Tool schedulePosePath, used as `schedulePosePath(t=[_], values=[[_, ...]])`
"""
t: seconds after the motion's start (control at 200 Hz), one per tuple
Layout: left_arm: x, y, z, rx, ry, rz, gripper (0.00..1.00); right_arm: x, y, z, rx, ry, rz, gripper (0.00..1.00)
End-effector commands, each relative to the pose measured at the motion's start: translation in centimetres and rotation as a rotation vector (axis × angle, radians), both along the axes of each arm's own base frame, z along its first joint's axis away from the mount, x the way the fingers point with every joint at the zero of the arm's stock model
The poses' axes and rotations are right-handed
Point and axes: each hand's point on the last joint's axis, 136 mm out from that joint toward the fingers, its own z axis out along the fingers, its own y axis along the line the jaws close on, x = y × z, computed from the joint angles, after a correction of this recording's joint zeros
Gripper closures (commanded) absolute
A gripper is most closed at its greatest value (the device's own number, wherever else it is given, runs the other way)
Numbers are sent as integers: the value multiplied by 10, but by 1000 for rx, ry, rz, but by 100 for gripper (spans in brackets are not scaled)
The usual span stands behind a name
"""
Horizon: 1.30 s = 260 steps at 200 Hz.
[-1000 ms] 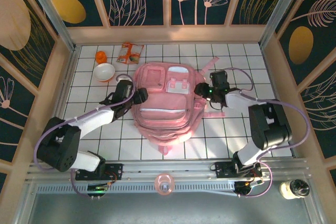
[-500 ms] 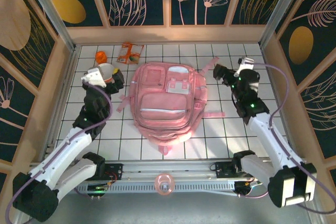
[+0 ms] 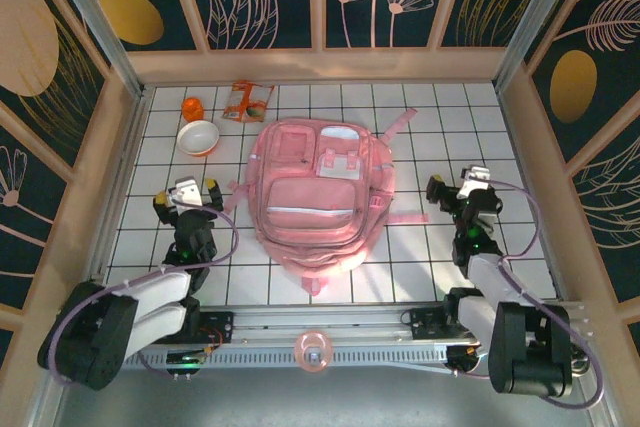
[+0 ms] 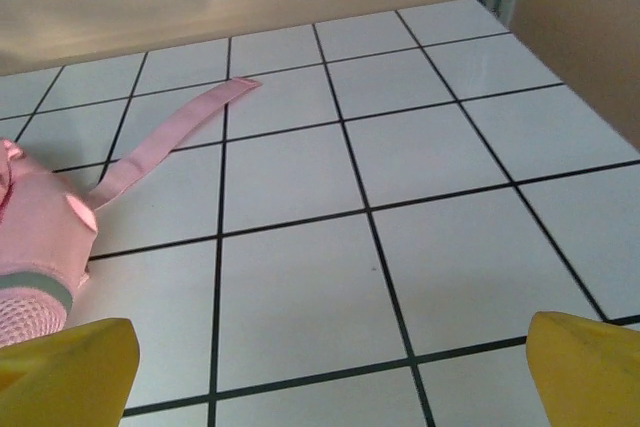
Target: Pack the student bag
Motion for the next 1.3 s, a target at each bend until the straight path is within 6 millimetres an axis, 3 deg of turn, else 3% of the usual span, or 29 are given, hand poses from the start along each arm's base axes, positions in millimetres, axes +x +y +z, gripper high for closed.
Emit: schedulePosePath(t=[0.0, 0.125, 0.205, 0.255, 0.315, 0.355, 0.445, 0.525, 1.296], values=[[5, -3, 31, -37, -169, -56, 1, 7, 10, 31, -16, -194, 75, 1], [14, -11, 39, 26, -218, -125, 1, 15, 24, 28, -20, -231, 161, 1], [27, -16, 28, 51, -199, -194, 1, 19, 30, 37, -21, -304, 191, 1], [22, 1, 29, -11, -255, -129, 1, 25, 33, 34, -1, -315, 214, 1], [23, 14, 24, -57, -256, -114, 1, 32, 39, 16, -16, -281, 242, 1], [34, 13, 18, -60, -209, -128, 1, 35, 33, 19, -8, -317, 206, 1], [75, 15, -1, -101, -60, -155, 1, 54, 17, 4, 25, -199, 121, 1], [71, 22, 0, -135, -80, -150, 1, 55, 12, 4, 31, -203, 89, 1], [70, 21, 0, -132, -78, -154, 1, 57, 12, 3, 25, -195, 79, 1]])
